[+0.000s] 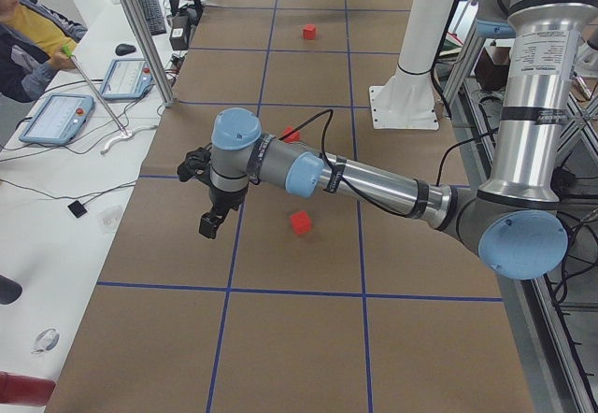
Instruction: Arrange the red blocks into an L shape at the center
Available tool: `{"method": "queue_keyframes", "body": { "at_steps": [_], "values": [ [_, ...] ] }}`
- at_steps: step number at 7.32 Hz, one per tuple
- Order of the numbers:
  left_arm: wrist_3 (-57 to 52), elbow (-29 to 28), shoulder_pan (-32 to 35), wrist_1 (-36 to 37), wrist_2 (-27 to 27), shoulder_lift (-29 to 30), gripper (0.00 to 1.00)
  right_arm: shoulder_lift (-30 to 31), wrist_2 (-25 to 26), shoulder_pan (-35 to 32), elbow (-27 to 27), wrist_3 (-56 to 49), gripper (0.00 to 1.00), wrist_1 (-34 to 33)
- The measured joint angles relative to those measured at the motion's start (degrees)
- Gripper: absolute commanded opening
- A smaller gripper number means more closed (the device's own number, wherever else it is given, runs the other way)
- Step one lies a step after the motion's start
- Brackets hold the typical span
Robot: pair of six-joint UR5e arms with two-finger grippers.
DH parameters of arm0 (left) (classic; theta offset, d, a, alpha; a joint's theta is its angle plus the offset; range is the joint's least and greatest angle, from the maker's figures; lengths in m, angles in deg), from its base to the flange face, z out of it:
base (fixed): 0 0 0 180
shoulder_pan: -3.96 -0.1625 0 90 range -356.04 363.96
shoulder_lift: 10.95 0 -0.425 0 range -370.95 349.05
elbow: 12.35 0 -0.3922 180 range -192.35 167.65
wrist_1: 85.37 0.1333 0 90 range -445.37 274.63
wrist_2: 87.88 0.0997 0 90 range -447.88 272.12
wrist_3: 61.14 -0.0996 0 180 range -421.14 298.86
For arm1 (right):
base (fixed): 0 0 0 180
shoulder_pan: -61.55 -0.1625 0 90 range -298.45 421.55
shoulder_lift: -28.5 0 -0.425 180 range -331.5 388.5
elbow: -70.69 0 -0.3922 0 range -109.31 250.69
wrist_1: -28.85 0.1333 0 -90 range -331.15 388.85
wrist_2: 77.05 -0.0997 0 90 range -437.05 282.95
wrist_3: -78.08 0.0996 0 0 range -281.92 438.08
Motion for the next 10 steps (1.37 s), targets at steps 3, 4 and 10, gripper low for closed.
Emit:
{"method": "queue_keyframes", "body": {
  "at_steps": [3,4,10],
  "values": [
    [0.3,-0.6,-0.1,-1.7,0.1,0.3,1.00,0.6,-2.4,2.0,3.8,7.2,0.99,3.0],
    [0.3,-1.1,-0.2,-3.4,0.1,0.0,1.00,1.1,-2.1,5.2,6.7,14.3,0.99,3.2],
    [0.4,-5.5,-0.6,-11.0,0.1,-0.3,1.00,10.1,22.5,35.5,15.0,66.4,0.95,18.6]
  ]
}}
